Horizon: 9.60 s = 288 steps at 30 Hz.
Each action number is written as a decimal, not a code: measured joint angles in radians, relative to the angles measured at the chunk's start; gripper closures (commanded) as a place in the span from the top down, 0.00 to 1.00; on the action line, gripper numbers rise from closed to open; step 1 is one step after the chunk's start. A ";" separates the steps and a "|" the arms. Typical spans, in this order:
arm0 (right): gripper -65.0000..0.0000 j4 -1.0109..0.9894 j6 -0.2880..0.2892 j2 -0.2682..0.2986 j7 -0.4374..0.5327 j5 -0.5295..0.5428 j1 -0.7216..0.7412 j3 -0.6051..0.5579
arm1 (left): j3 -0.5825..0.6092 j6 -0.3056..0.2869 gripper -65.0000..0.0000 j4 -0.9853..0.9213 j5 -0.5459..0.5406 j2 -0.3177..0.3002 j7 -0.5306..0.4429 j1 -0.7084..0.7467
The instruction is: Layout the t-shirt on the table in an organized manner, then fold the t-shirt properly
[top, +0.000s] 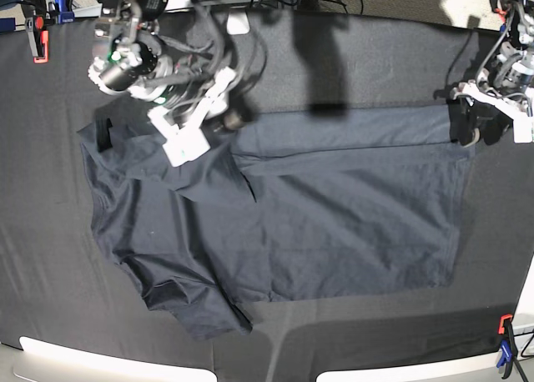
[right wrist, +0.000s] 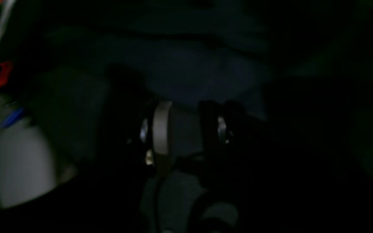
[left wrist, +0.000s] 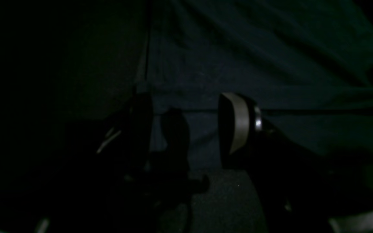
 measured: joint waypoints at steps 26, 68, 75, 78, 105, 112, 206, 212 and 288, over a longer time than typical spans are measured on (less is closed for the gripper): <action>0.26 0.228 -0.018 0.238 -0.018 -0.048 0.002 0.388 | 0.008 -0.270 0.42 0.000 0.214 -0.121 -0.007 0.002; 0.26 0.229 -0.018 0.269 -0.013 -0.045 0.001 0.388 | 0.549 0.056 0.40 -0.114 0.902 -0.455 -0.233 0.037; 0.26 0.229 -0.018 0.269 -0.013 -0.045 0.001 0.388 | 0.550 0.038 0.39 -0.118 0.901 -0.446 -0.214 -0.019; 0.26 0.229 -0.018 0.269 -0.013 -0.045 0.001 0.388 | 0.550 0.041 0.36 -0.118 0.902 -0.446 -0.201 -0.040; 0.26 0.290 0.034 0.535 -0.021 -0.026 -0.164 0.244 | 0.550 0.041 0.00 -0.119 0.902 -0.432 -0.190 -0.044; 0.26 0.253 -0.026 0.621 0.193 -0.456 -0.182 0.036 | 0.550 0.042 0.00 -0.119 0.901 -0.388 -0.175 -0.044; 0.52 0.153 -0.067 0.729 0.480 -0.352 -0.393 0.224 | 0.202 0.029 0.00 0.169 0.597 -0.463 -0.187 0.469; 0.52 0.080 -0.044 0.729 0.576 -0.533 -0.384 0.115 | 0.202 0.029 0.00 0.169 0.597 -0.463 -0.187 0.452; 0.46 -0.065 -0.059 0.716 0.345 -0.026 -0.185 0.306 | 0.141 0.104 0.41 0.134 0.262 -0.399 -0.005 0.152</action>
